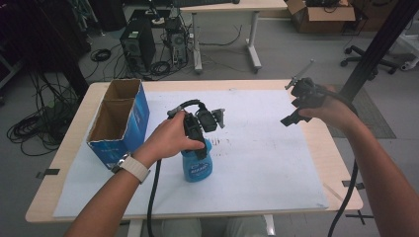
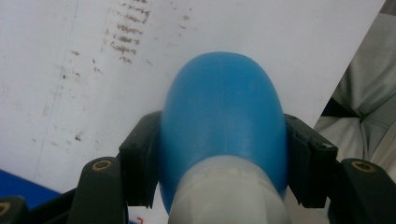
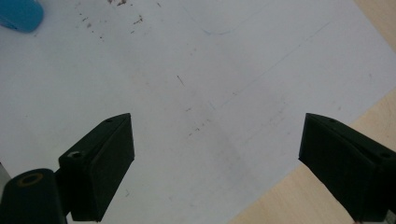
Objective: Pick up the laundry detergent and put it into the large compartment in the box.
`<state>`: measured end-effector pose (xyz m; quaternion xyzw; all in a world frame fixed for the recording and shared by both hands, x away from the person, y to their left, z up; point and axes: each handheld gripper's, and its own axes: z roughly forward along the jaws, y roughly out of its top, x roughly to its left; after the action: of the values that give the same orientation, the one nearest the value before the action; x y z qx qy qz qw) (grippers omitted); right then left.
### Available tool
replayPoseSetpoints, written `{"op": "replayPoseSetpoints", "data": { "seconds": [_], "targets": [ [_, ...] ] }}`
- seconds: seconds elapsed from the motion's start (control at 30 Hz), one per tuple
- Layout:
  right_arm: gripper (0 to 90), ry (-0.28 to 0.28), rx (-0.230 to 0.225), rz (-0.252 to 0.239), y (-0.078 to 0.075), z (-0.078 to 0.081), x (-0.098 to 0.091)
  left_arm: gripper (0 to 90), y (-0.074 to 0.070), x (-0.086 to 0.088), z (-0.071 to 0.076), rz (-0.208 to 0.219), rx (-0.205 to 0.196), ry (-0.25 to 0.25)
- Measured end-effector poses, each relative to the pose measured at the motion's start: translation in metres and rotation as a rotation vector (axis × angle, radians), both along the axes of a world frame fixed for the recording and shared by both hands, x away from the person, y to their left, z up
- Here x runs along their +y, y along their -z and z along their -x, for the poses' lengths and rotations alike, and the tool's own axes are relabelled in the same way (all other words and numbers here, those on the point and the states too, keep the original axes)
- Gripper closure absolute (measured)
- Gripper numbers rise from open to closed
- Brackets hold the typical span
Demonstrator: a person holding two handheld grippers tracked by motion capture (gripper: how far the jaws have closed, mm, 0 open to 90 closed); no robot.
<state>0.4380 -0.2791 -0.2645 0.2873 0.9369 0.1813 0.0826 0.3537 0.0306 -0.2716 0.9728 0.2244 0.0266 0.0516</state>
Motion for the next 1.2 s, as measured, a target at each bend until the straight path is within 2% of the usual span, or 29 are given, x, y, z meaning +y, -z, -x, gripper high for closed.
{"op": "replayPoseSetpoints", "data": {
  "seconds": [0.2, 0.27, 0.47, 0.5, 0.53, 0.77, 0.83, 0.87, 0.97, 1.0, 1.03, 1.2],
  "targets": [
    [10.5, -0.001, -0.003, -0.003, -0.001, 0.0, 0.0, 37.8, -0.014, 0.004, 0.001, -0.001, 0.006, -0.036],
    [10.5, 0.0, -0.004, -0.003, -0.002, 0.001, 0.0, 37.8, -0.023, 0.007, 0.001, 0.002, 0.006, -0.073],
    [10.5, -0.001, -0.006, -0.003, -0.003, 0.002, 0.0, 37.8, -0.039, 0.011, 0.003, -0.018, 0.0, -0.124],
    [10.5, 0.0, -0.007, -0.005, -0.003, 0.002, 0.0, 37.8, -0.047, 0.013, 0.002, -0.021, -0.002, -0.147],
    [10.5, 0.0, -0.007, -0.005, -0.003, 0.002, 0.0, 37.8, -0.047, 0.013, 0.002, -0.021, -0.002, -0.147],
    [10.5, 0.001, -0.011, -0.005, -0.006, 0.004, -0.001, 37.8, -0.083, 0.027, 0.001, -0.009, -0.018, -0.277],
    [10.5, 0.0, -0.011, -0.004, -0.006, 0.004, -0.001, 37.8, -0.09, 0.03, 0.0, -0.009, -0.022, -0.312],
    [10.5, 0.0, -0.011, -0.004, -0.006, 0.004, -0.001, 37.8, -0.09, 0.03, 0.0, -0.009, -0.022, -0.312],
    [10.5, -0.002, -0.013, -0.005, -0.007, 0.005, 0.0, 37.8, -0.111, 0.04, -0.004, 0.004, -0.026, -0.394],
    [10.5, -0.002, -0.013, -0.005, -0.007, 0.005, 0.0, 37.8, -0.111, 0.04, -0.004, 0.004, -0.026, -0.394],
    [10.5, -0.003, -0.013, -0.005, -0.007, 0.005, 0.0, 37.8, -0.12, 0.044, -0.006, -0.007, -0.02, -0.416],
    [10.5, -0.002, -0.01, -0.004, -0.006, 0.005, -0.002, 37.8, -0.147, 0.063, -0.011, 0.005, -0.022, -0.514]
  ]
}}
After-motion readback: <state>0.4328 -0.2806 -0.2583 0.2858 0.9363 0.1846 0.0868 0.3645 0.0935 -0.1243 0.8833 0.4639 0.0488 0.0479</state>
